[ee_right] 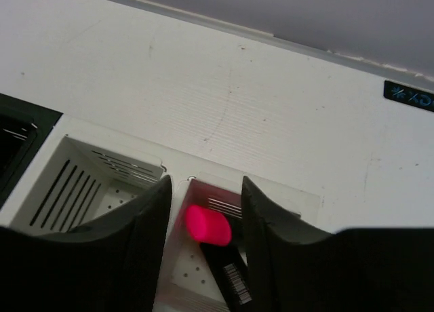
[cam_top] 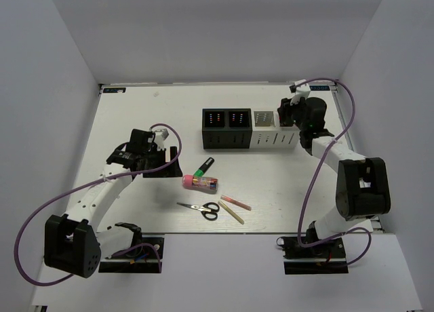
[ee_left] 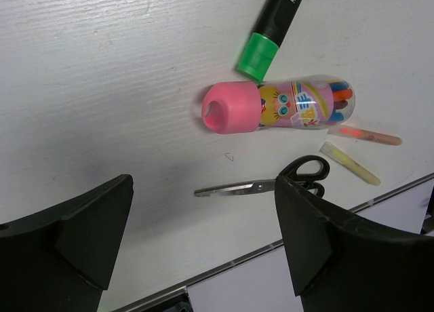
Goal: Sort the stationery into containers
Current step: Place the stationery into the container, then grab a piece of stationery with the left arm
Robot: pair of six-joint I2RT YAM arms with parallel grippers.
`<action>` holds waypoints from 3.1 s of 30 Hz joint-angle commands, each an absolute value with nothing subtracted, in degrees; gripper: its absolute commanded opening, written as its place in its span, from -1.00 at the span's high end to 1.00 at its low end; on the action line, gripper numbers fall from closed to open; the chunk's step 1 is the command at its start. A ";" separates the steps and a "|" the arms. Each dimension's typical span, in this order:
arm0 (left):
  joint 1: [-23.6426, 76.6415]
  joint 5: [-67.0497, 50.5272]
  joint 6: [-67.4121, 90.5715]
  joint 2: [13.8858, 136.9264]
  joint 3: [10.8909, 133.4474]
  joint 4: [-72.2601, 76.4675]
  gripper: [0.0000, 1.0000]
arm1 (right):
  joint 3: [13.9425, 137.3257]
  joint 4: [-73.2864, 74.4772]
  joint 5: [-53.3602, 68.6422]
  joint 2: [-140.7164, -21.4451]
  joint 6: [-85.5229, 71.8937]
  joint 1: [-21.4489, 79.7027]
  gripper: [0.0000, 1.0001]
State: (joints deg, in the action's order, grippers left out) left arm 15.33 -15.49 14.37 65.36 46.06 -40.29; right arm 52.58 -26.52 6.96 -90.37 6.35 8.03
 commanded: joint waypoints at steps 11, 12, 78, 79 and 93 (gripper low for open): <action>15.38 -24.25 12.83 66.45 47.90 -38.15 1.00 | 64.66 8.48 24.77 -79.81 7.90 6.77 0.05; 15.64 -26.00 12.66 66.71 47.81 -37.88 1.00 | 67.38 12.53 28.35 -80.07 12.17 6.59 0.01; 38.14 4.32 10.37 100.11 57.48 -8.00 -0.36 | 53.26 37.62 39.46 -74.09 45.53 15.73 -0.38; 38.14 4.13 10.20 100.11 57.22 -8.00 -0.36 | 53.35 37.62 39.46 -74.27 45.53 15.73 -0.38; 39.90 6.42 8.70 101.87 54.40 -7.73 -0.06 | 53.70 37.71 38.85 -74.35 45.18 15.47 -0.38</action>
